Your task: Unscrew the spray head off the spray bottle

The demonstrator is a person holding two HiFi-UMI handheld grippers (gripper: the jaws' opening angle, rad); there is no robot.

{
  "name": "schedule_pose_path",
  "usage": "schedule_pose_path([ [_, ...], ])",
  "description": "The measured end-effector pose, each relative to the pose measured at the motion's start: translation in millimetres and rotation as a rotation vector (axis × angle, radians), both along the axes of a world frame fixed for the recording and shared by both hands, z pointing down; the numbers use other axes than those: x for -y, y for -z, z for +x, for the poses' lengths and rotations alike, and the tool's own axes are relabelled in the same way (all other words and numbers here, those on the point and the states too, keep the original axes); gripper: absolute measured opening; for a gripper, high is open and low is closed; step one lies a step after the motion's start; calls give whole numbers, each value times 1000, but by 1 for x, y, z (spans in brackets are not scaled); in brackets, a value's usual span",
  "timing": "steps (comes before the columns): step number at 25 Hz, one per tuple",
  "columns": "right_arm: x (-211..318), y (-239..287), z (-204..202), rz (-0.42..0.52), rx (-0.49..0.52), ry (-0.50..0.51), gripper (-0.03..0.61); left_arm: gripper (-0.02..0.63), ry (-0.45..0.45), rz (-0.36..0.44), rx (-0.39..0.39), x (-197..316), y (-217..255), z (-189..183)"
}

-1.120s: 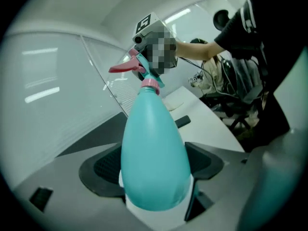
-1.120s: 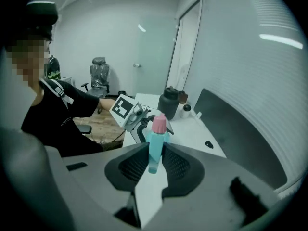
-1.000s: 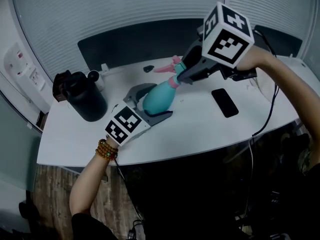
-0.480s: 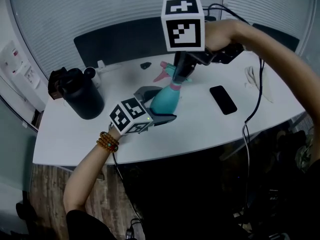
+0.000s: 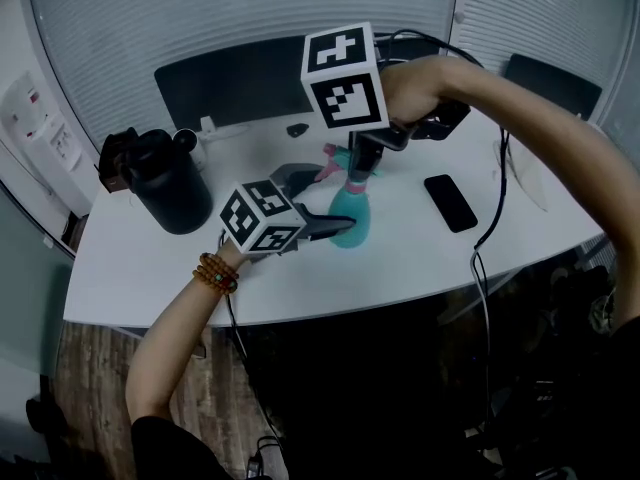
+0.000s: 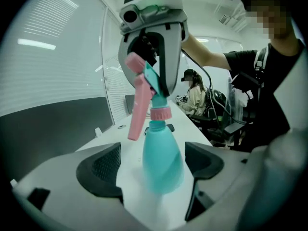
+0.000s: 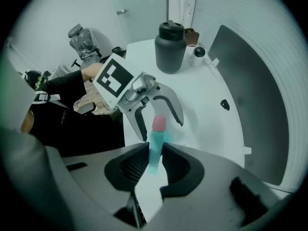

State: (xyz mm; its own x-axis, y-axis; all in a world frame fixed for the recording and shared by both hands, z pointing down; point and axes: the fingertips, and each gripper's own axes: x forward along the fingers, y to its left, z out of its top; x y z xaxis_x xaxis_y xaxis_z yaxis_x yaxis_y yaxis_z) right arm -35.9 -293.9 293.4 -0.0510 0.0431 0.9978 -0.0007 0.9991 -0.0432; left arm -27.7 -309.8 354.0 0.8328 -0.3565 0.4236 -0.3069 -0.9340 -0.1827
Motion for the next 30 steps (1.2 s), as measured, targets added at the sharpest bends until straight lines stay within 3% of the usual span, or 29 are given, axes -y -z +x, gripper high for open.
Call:
schedule_pose_path([
  [7, 5, -6, 2, 20, -16, 20, 86, 407, 3, 26, 41, -3, -1, -5],
  [16, 9, -12, 8, 70, -59, 95, 86, 407, 21, 49, 17, -6, 8, -15],
  [23, 10, -10, 6, 41, 21, 120, 87, 407, 49, 44, -2, -2, 6, -30],
  [30, 19, -2, 14, 74, 73, 108, 87, 407, 56, 43, -35, -3, 12, -33],
])
